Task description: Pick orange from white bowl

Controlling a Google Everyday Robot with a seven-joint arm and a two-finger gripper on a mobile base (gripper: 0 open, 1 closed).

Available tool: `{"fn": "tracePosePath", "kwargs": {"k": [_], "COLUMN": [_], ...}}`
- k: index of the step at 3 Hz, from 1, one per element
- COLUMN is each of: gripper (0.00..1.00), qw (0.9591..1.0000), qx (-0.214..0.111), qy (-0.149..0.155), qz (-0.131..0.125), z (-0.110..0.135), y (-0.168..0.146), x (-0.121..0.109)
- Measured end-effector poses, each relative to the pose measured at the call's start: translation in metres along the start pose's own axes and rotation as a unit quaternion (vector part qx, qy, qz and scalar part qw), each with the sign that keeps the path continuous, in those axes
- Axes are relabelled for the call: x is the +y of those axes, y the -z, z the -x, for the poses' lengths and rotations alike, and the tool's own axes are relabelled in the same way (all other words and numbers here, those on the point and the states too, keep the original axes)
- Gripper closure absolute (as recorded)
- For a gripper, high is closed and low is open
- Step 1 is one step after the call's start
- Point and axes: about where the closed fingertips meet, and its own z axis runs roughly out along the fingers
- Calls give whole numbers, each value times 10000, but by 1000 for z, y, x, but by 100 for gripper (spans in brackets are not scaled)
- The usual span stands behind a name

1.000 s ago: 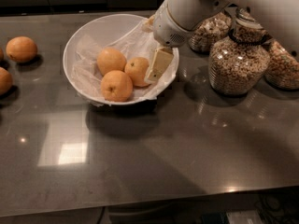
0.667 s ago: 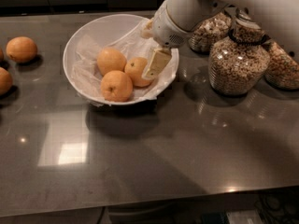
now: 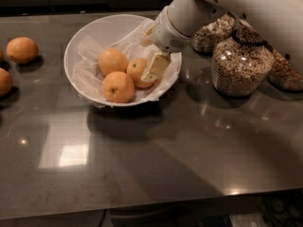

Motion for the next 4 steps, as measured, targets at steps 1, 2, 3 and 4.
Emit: {"fn": "tracePosePath", "kwargs": {"k": [1,2,3,4], "gripper": [32,31,32,31], "qw": [9997,9989,9982,9979], "qx": [-137,-237,-289,-273], "qy": [-67,-118,-158,-199], "qz": [209,387,509,562], "z": [-3,-4,-5,-11], "y": [-16,-27,-36,-42], "x": [4,8,12,14]}}
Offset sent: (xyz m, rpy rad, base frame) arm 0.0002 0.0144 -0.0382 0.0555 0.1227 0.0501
